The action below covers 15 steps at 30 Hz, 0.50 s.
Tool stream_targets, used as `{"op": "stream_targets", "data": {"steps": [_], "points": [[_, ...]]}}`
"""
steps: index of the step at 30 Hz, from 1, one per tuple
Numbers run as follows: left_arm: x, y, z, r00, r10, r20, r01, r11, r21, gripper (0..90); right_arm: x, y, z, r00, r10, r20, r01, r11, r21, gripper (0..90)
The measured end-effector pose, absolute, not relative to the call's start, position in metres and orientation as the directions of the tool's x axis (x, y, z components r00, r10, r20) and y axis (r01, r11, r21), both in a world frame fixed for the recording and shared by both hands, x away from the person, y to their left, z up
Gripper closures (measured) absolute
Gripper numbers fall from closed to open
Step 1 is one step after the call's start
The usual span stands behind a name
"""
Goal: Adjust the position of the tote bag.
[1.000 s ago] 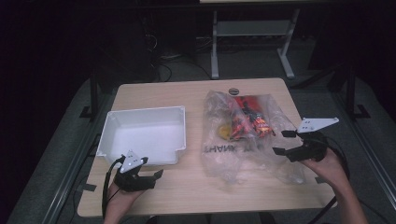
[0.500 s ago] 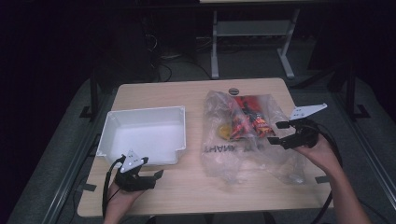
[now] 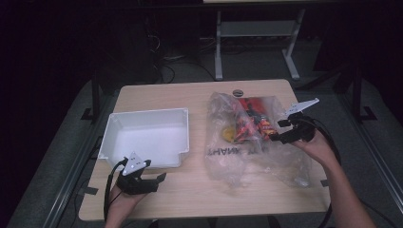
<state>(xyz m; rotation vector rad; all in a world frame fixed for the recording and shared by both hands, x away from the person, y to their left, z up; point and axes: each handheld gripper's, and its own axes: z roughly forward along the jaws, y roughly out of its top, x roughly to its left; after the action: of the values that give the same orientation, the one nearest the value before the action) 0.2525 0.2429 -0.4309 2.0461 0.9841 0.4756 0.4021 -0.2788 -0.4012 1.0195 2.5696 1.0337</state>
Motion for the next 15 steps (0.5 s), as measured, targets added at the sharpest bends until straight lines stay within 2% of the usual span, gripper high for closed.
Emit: {"op": "stream_targets", "data": {"steps": [9, 15], "points": [[0.253, 0.242, -0.432, 0.635, 0.773, -0.001, 0.476, -0.39, 0.788, 24.6, 0.419, -0.279, -0.421, -0.711, 0.699, 0.076, 0.593, 0.538, 0.599, 23.6], [0.253, 0.242, -0.432, 0.633, 0.774, -0.003, 0.477, -0.387, 0.789, 24.7, 0.423, -0.276, -0.43, -0.718, 0.692, 0.072, 0.603, 0.567, 0.562, 29.9]]}}
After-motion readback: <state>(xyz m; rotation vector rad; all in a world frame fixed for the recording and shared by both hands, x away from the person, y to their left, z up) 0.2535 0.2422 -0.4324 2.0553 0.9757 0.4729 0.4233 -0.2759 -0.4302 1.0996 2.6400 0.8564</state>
